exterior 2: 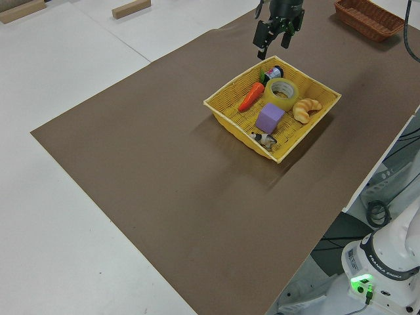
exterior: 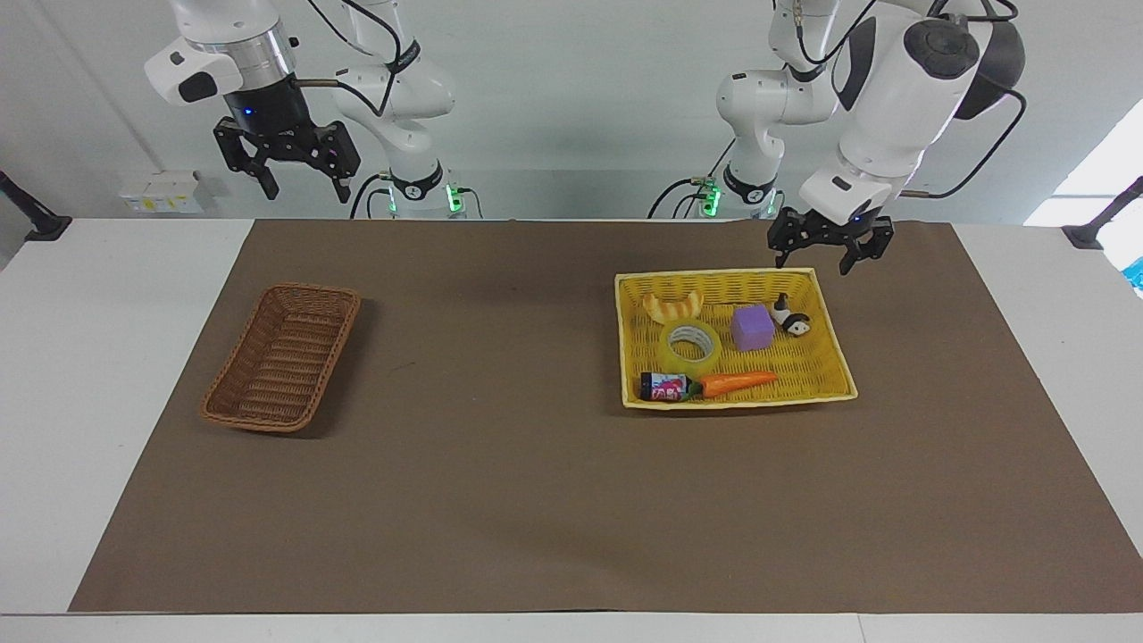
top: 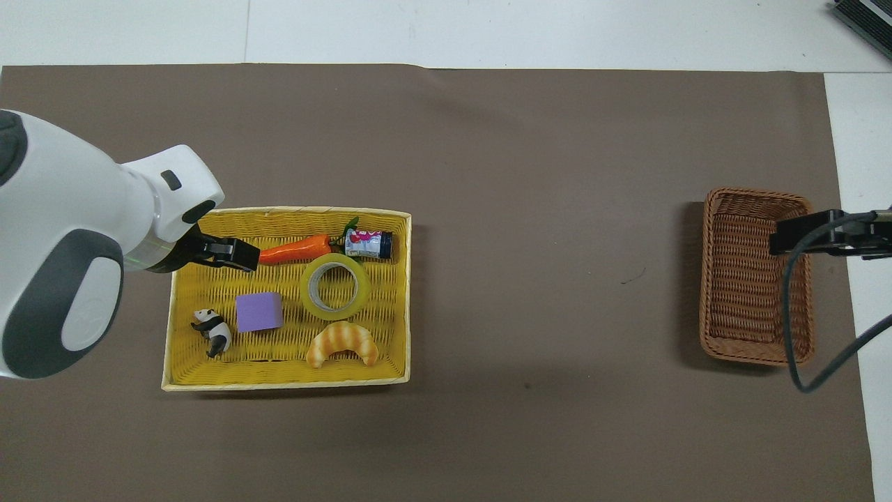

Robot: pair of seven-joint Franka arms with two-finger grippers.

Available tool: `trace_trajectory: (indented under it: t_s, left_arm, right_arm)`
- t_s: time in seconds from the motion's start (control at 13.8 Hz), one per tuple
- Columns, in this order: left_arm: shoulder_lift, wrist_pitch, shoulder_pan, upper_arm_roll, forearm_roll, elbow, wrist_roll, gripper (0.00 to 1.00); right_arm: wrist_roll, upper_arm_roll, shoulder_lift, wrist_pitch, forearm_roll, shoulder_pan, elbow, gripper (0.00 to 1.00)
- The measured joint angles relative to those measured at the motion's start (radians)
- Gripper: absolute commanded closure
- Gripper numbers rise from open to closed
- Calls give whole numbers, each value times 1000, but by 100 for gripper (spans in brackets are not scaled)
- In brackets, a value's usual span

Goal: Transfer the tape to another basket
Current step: 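Reach the left gripper down over the yellow tape roll in the tray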

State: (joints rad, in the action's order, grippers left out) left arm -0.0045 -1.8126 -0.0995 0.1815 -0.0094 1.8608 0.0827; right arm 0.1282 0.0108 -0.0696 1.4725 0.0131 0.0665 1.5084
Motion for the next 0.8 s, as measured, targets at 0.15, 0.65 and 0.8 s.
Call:
trace_trajectory:
  t_s: [0.15,0.65,0.8]
  left_arm:
    - [26,-73,-8,1,-20,52,27,0]
    - [180,-378,-61,1,-32,186,121,0]
    - [191,-413,-67,1,-32,203,126,0]
  right_arm:
    - [0,0,0,0,0,0,0,0]
    - [0,0,0,0,0,0,0,0]
    - [0,0,0,0,0,0,0,0]
